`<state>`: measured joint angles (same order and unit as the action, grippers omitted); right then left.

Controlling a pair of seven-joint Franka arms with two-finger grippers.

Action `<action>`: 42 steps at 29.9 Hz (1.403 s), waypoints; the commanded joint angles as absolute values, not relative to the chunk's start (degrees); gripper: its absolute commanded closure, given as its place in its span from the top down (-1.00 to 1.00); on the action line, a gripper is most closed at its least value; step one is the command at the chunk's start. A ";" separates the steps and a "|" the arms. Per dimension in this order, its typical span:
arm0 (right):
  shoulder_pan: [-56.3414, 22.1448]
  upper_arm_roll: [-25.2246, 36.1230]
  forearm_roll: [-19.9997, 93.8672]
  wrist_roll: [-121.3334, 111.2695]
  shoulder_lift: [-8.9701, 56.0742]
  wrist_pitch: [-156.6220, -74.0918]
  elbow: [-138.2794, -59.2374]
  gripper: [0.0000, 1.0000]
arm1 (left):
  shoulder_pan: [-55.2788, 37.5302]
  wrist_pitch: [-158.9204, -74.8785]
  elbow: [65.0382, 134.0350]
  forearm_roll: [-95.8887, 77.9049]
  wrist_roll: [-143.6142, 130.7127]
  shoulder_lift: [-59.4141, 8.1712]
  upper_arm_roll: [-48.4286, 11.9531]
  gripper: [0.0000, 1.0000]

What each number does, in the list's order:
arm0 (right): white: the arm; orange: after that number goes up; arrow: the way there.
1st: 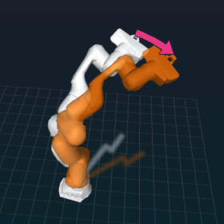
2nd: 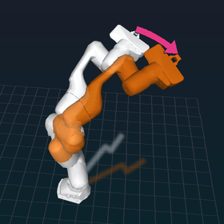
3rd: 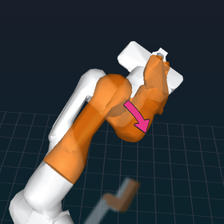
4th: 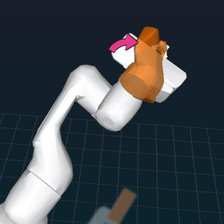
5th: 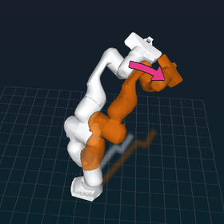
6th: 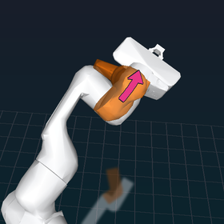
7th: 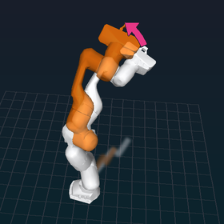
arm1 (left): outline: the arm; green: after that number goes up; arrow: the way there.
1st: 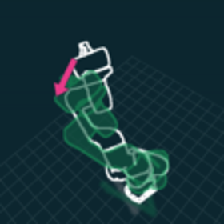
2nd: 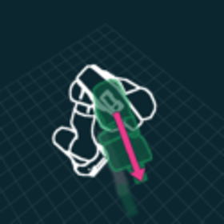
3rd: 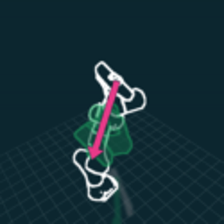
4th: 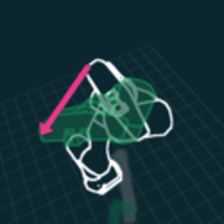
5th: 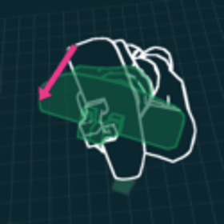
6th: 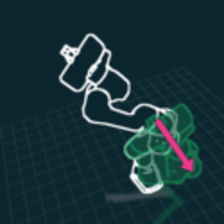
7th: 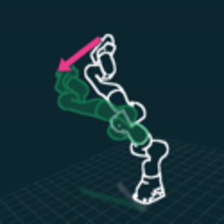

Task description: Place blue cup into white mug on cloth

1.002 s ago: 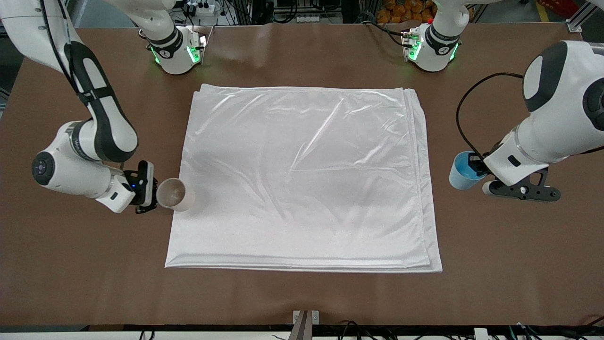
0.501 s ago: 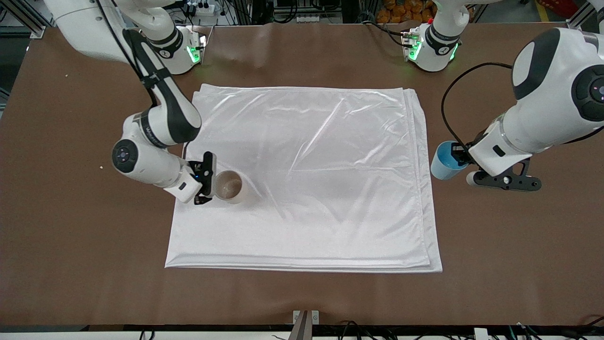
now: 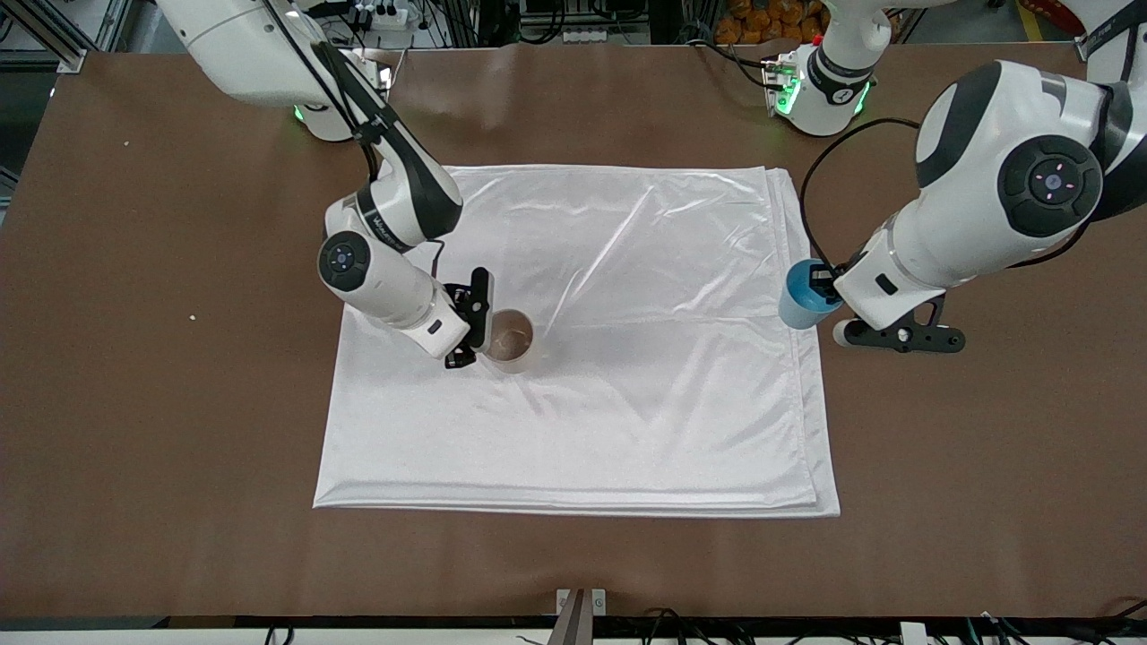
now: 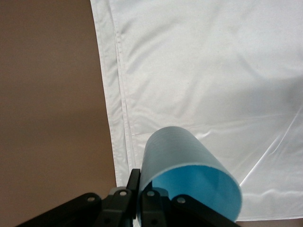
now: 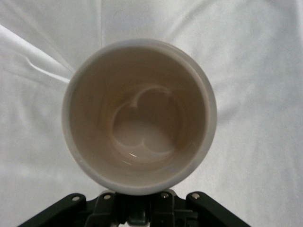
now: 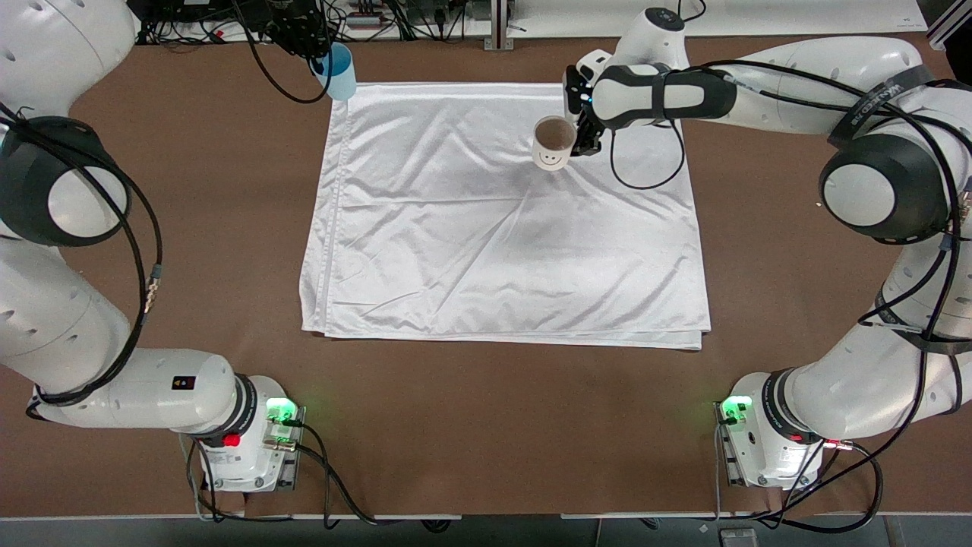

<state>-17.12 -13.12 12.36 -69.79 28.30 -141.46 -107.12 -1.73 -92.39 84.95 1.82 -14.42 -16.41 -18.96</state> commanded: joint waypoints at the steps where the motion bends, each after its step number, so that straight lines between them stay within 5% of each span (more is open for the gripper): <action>1: -19.24 -12.92 13.62 -68.82 30.93 -145.28 -106.79 -1.00 | -0.97 -93.86 86.31 2.11 -14.50 -16.17 -19.07 -1.00; 31: -22.85 -12.66 12.92 -67.15 32.70 -149.50 -109.95 -0.95 | -5.71 -95.36 85.61 1.41 -21.09 -15.91 -19.16 -1.00; 34: -23.03 -12.57 12.92 -67.15 32.70 -150.03 -110.04 -0.60 | -5.80 -95.36 85.52 1.49 -20.92 -15.91 -19.16 -1.00; 36: -23.03 -12.57 12.92 -67.15 33.13 -150.73 -110.13 0.00 | -5.71 -95.36 85.52 1.49 -20.92 -15.91 -19.25 -1.00; 42: -22.94 -12.66 12.83 -67.15 33.22 -150.91 -110.13 0.30 | -5.36 -95.54 85.52 0.44 -21.53 -15.91 -19.16 -1.00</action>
<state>-22.45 -12.93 12.37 -67.36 33.43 -149.86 -109.42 -5.71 -94.83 85.24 1.79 -20.41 -16.40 -19.35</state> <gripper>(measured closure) 0.762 0.956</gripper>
